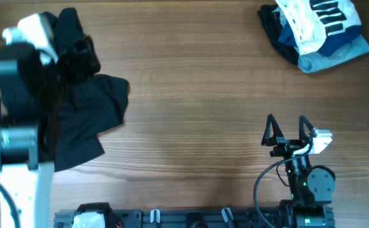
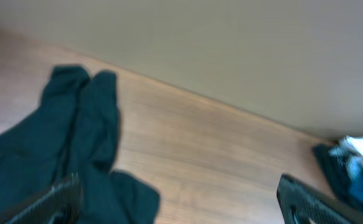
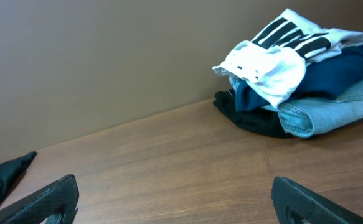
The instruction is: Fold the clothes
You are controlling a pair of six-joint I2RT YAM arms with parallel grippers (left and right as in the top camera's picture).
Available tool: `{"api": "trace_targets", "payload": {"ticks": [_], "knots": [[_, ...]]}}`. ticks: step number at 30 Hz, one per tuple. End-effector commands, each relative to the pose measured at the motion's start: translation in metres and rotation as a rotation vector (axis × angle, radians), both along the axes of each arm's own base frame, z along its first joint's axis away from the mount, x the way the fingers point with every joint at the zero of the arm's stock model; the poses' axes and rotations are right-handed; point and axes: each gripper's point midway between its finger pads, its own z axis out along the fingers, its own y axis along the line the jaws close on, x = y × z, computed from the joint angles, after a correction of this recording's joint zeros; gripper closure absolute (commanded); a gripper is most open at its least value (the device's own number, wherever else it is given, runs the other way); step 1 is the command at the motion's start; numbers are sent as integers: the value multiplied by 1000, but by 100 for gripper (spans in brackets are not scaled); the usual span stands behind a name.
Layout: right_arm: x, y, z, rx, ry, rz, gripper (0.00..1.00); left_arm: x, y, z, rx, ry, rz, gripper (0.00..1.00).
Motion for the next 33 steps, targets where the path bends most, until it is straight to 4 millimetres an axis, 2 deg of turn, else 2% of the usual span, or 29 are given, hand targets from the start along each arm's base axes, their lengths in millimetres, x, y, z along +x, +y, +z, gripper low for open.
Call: {"api": "trace_targets", "payload": {"ticks": [1, 7, 9, 11, 20, 24, 28, 30, 31, 33], "knots": [[0, -2, 2, 10, -10, -13, 0, -29, 7, -51, -21, -92, 10, 0], [0, -2, 2, 11, -10, -13, 0, -78, 12, -106, 5, -328, 42, 0], [0, -2, 2, 10, -10, -13, 0, -89, 11, -127, 10, -365, 43, 0], [0, -2, 2, 11, -10, -13, 0, -94, 12, -140, 16, -395, 53, 0], [0, -2, 2, 10, -10, -13, 0, -101, 29, -168, 43, -425, 152, 0], [0, -2, 2, 11, -10, -13, 0, -101, 29, -174, 45, -452, 155, 0], [0, -2, 2, 11, -10, -13, 0, -103, 31, -171, 48, -467, 161, 0], [0, -2, 2, 11, -10, -13, 0, -103, 33, -180, 40, -432, 172, 0], [0, -2, 2, 11, -10, -13, 0, -104, 34, -191, 37, -385, 176, 0], [0, -2, 2, 11, -10, -13, 0, -104, 33, -194, 40, -372, 166, 0]]}}
